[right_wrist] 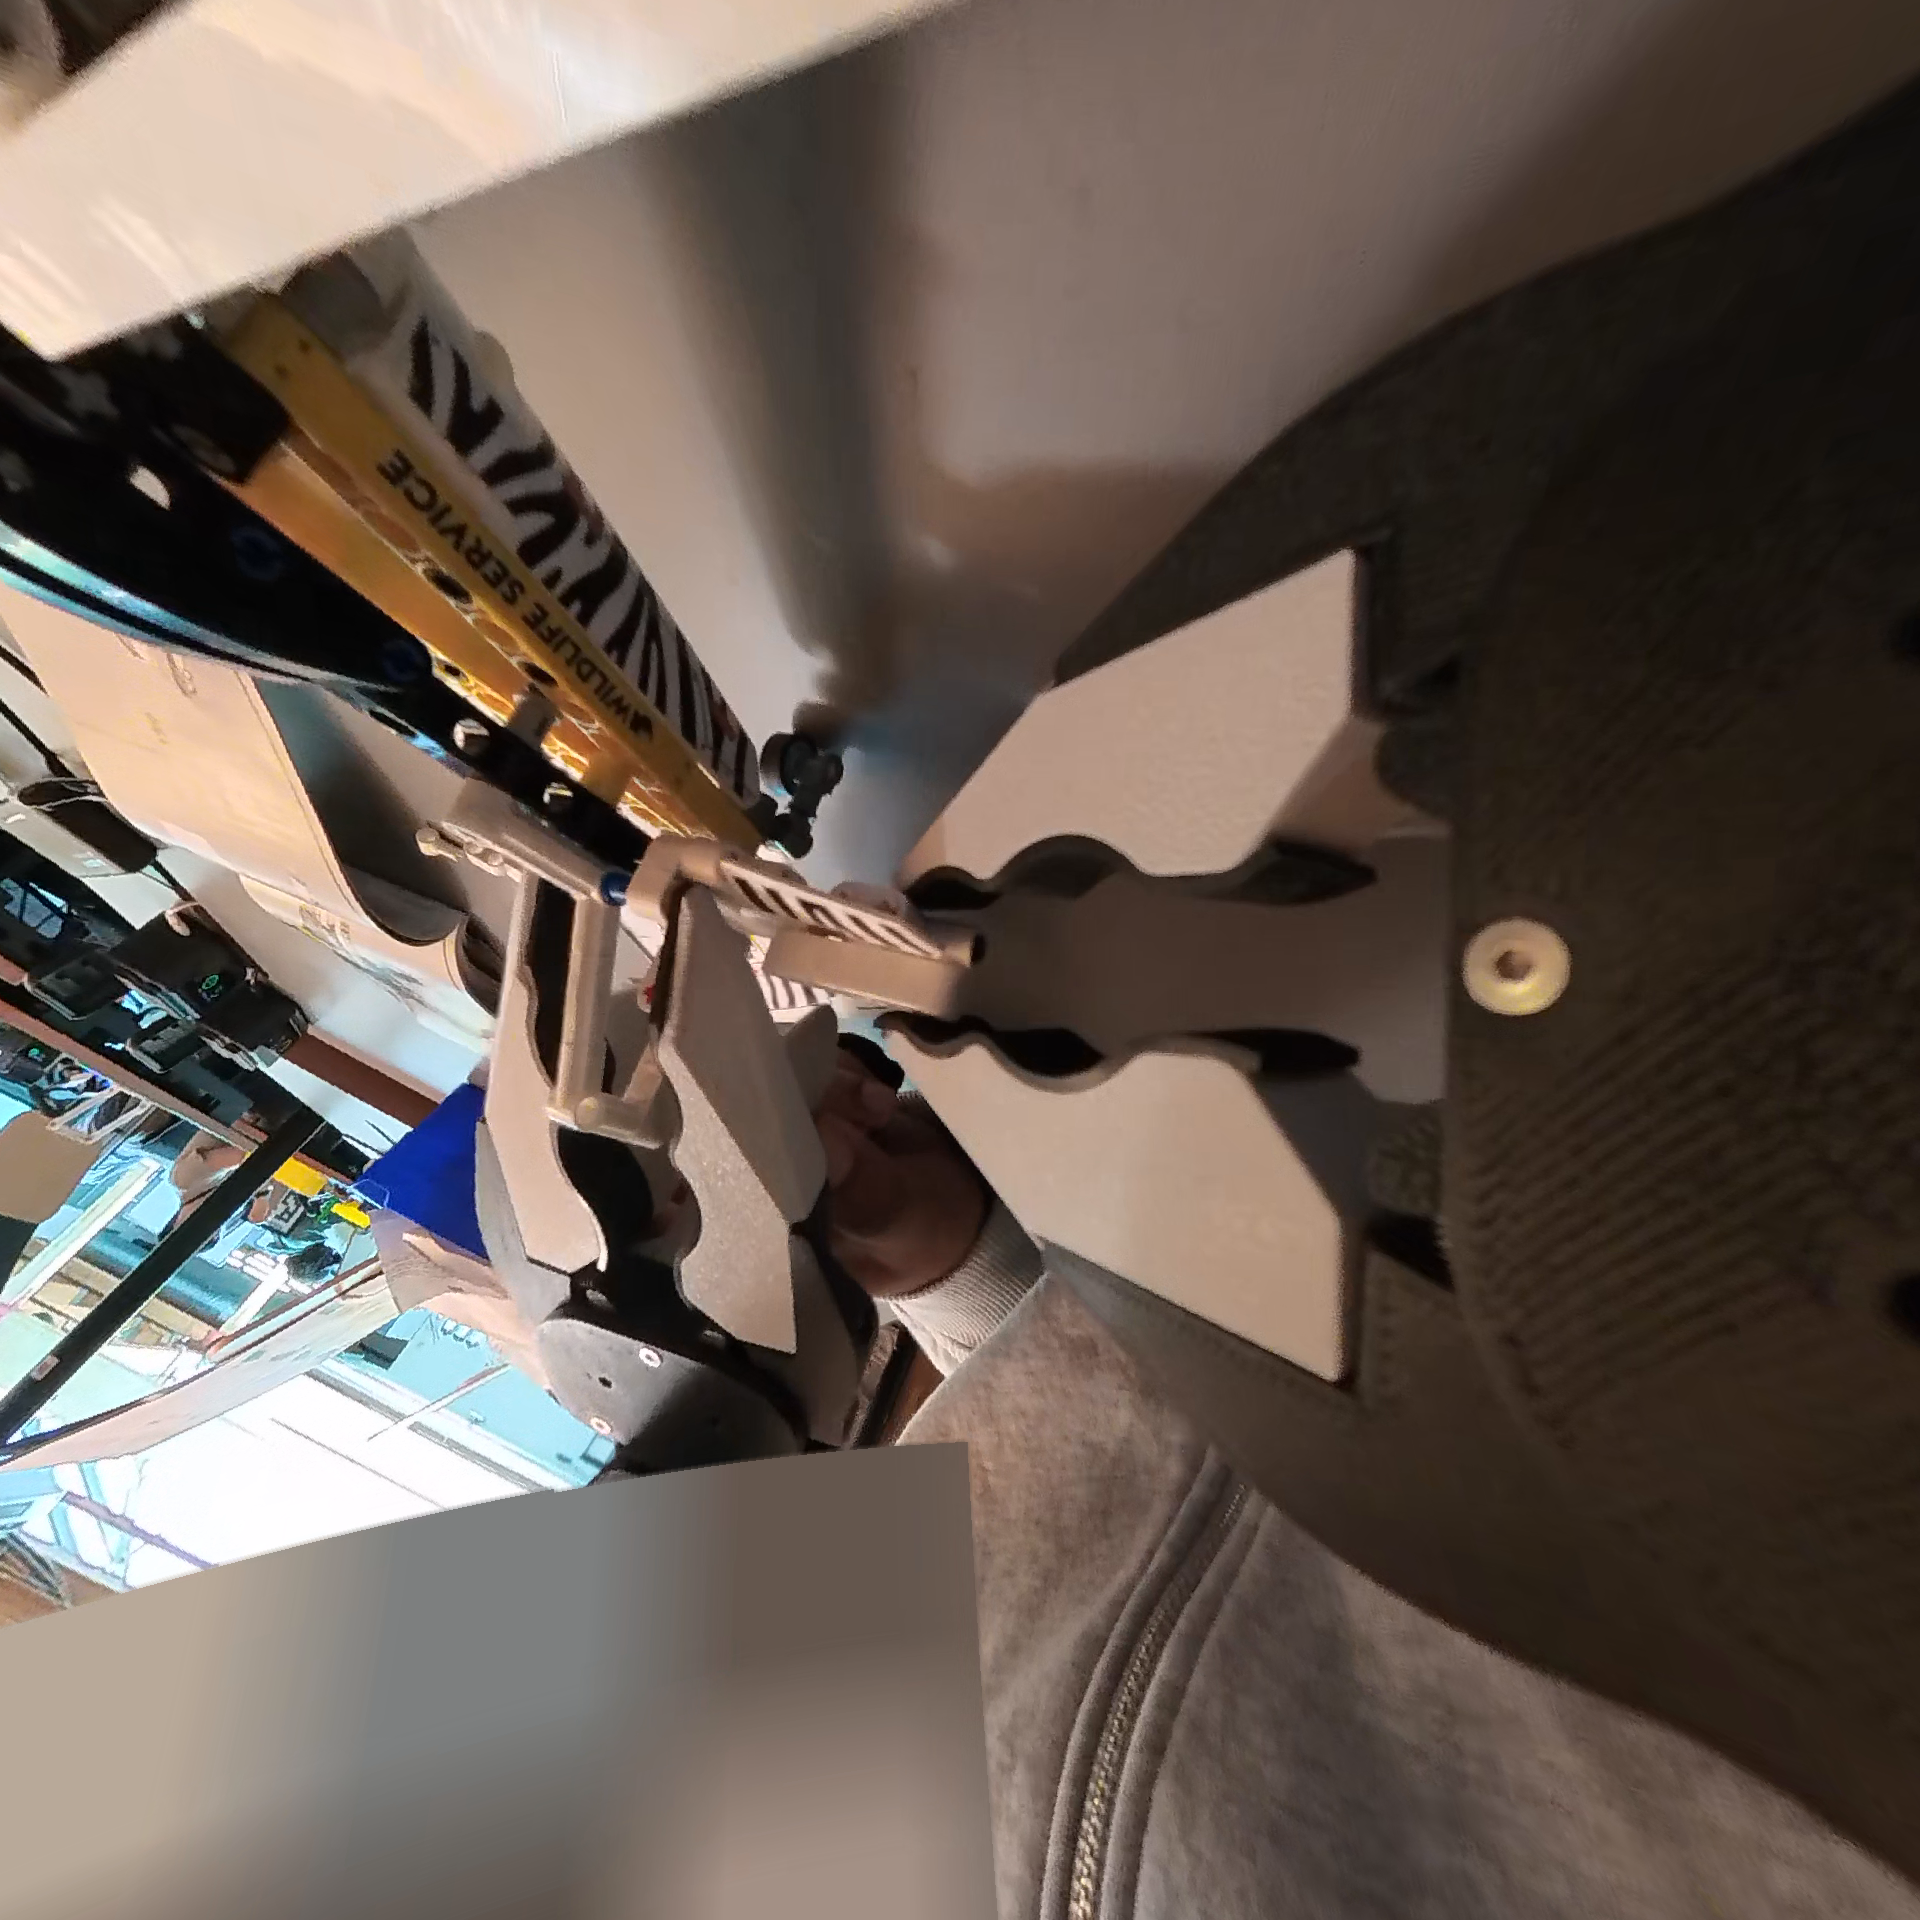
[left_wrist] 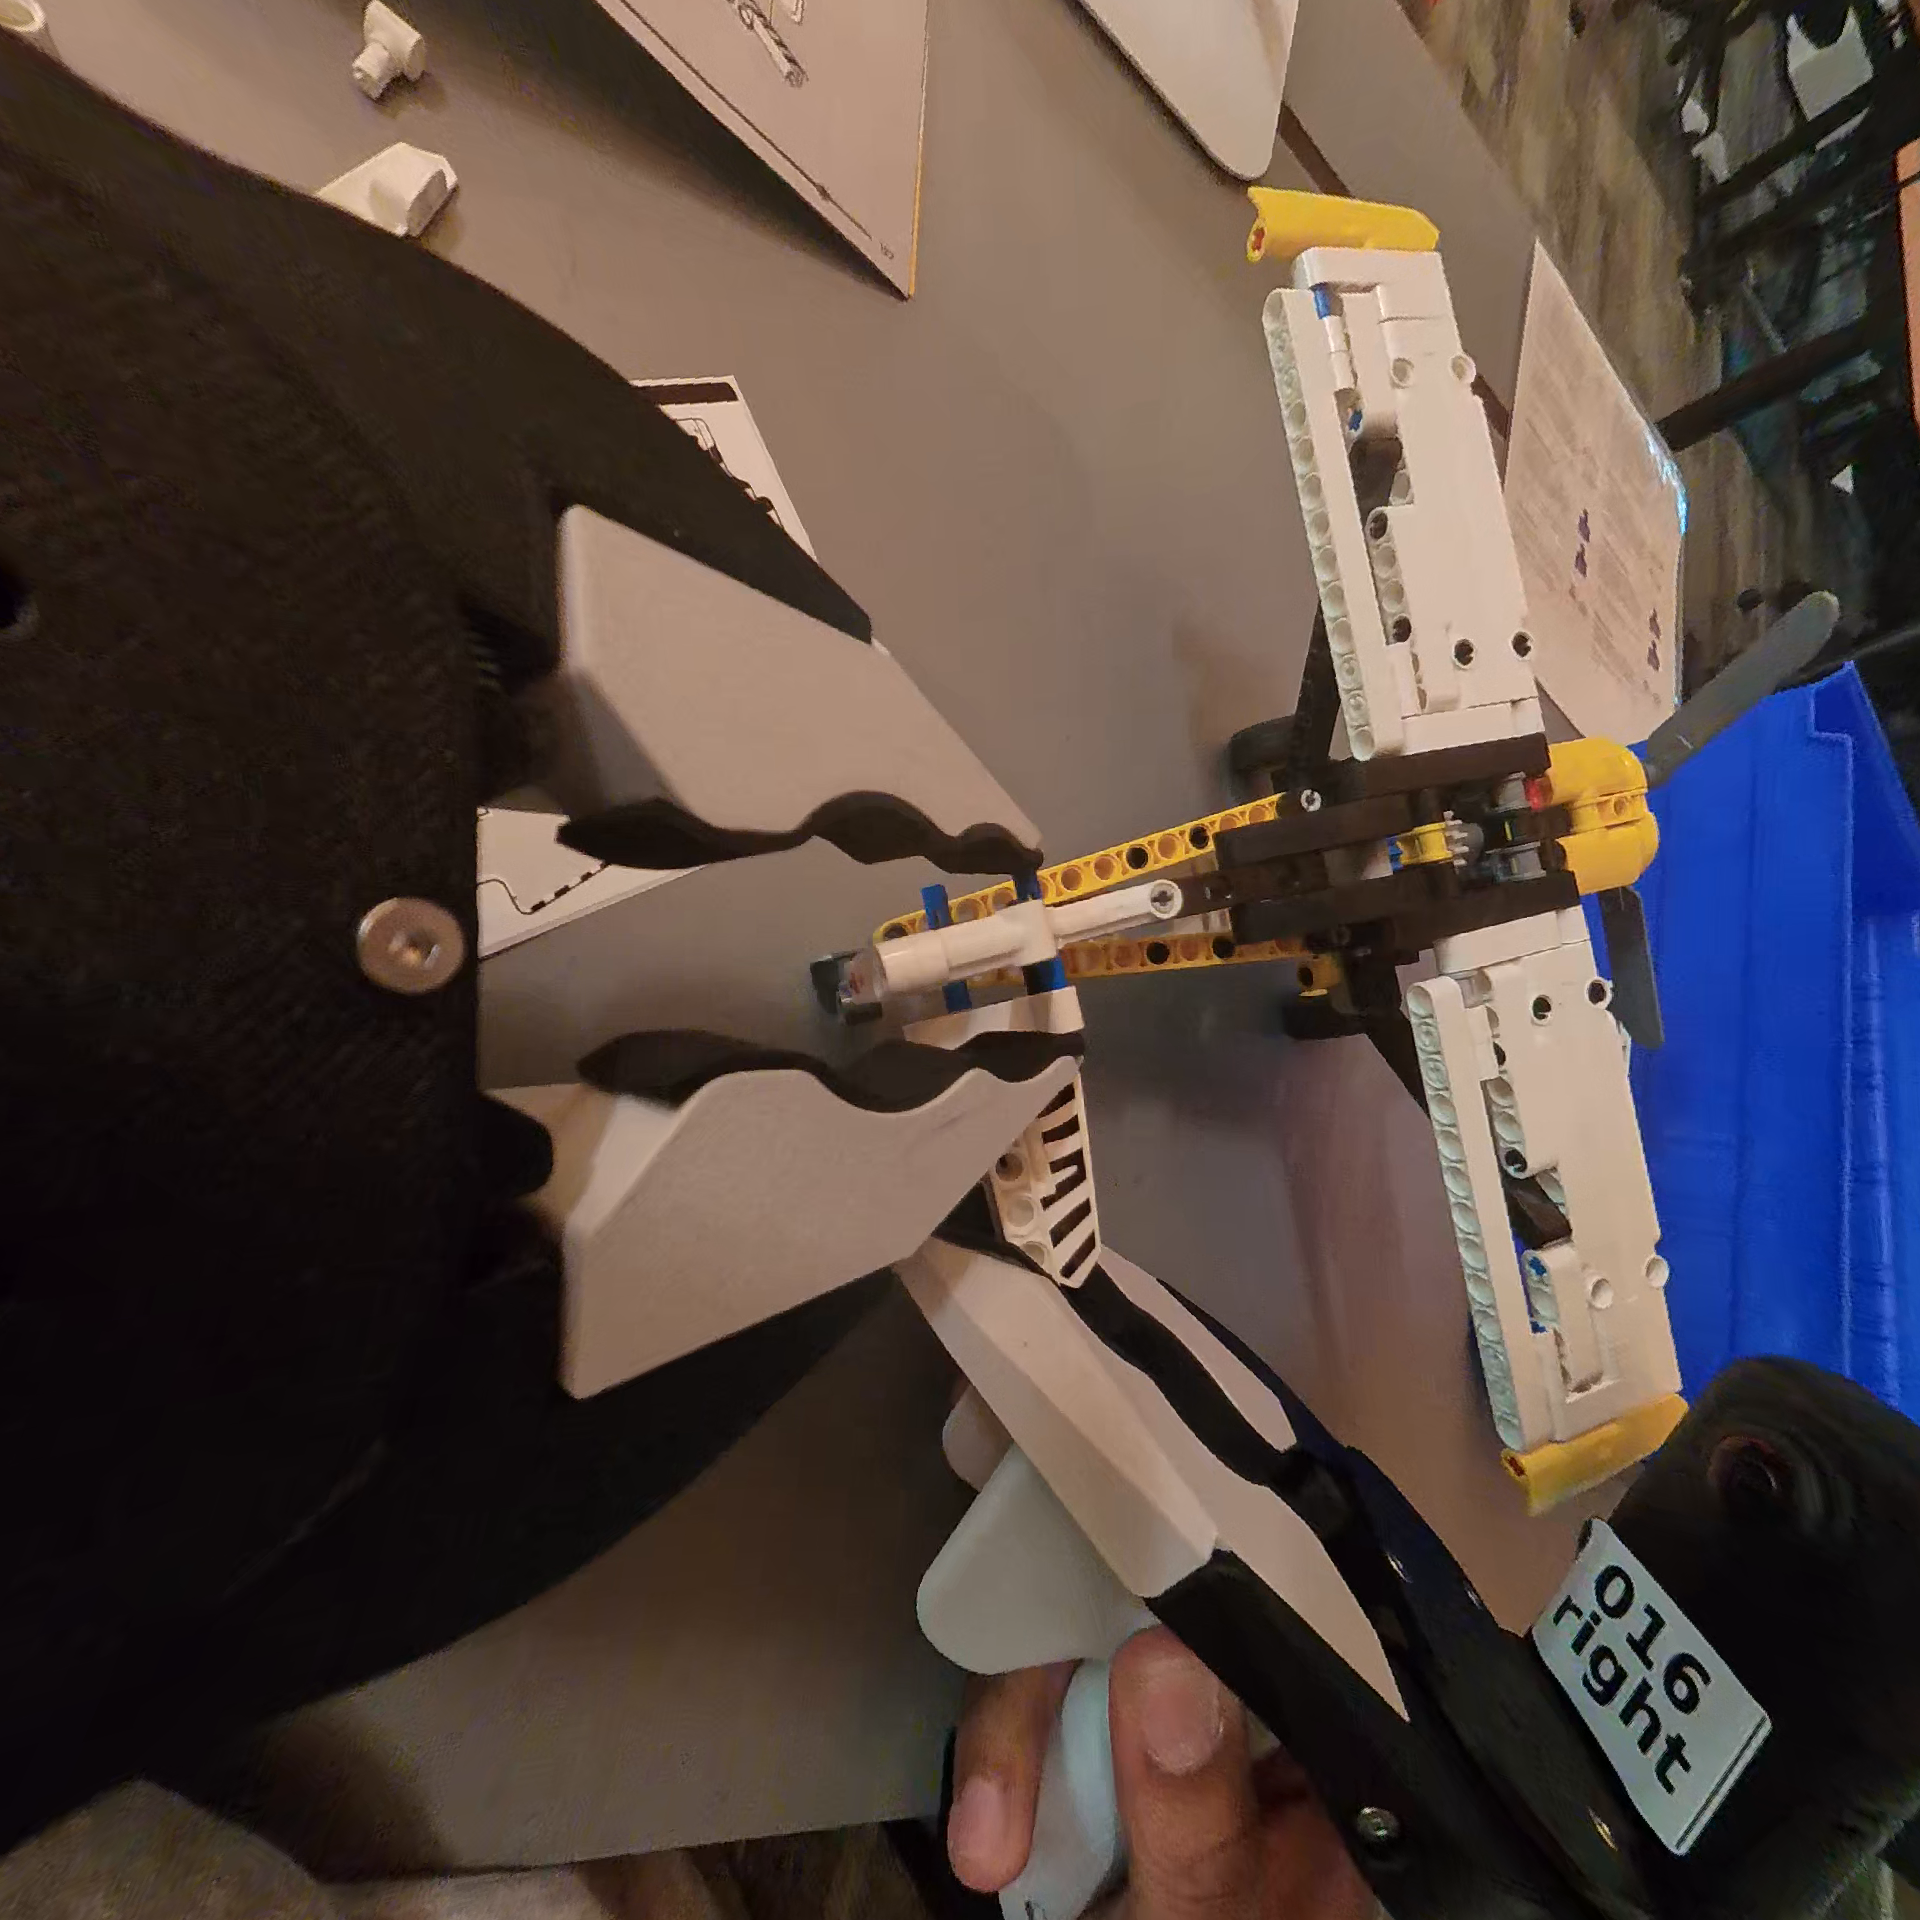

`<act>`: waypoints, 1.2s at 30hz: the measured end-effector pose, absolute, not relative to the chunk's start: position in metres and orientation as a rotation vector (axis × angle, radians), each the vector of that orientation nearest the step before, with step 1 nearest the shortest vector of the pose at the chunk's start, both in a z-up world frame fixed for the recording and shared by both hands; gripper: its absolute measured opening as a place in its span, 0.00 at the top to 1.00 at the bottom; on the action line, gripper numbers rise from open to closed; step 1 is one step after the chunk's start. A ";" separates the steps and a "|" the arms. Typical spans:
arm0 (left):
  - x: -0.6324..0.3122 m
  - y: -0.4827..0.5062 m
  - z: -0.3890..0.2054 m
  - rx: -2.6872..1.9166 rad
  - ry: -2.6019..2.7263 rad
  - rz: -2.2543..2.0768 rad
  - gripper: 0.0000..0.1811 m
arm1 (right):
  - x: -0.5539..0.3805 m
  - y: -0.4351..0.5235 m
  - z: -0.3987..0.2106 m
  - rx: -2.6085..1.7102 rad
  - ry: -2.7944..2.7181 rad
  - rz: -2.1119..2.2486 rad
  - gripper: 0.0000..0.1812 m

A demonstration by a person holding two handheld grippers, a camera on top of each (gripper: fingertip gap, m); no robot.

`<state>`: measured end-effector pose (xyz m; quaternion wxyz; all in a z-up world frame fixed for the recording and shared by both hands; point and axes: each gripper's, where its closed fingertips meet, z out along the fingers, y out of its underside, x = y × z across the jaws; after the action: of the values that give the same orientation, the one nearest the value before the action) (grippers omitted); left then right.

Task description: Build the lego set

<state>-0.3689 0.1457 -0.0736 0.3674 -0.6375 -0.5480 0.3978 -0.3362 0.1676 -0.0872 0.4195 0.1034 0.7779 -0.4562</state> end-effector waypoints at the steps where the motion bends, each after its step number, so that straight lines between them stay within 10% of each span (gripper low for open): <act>1: -0.369 0.145 -0.074 -1.643 -1.406 1.026 0.82 | -0.336 0.168 -0.087 0.259 1.948 -1.142 0.90; 36: -0.370 0.133 -0.074 -1.608 -1.376 1.003 0.82 | -0.343 0.165 -0.084 0.198 1.991 -1.202 0.90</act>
<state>-0.3701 0.1334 -0.0741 0.3892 -0.6325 -0.5412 0.3945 -0.3427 0.1651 -0.0835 0.3927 0.0782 0.7844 -0.4737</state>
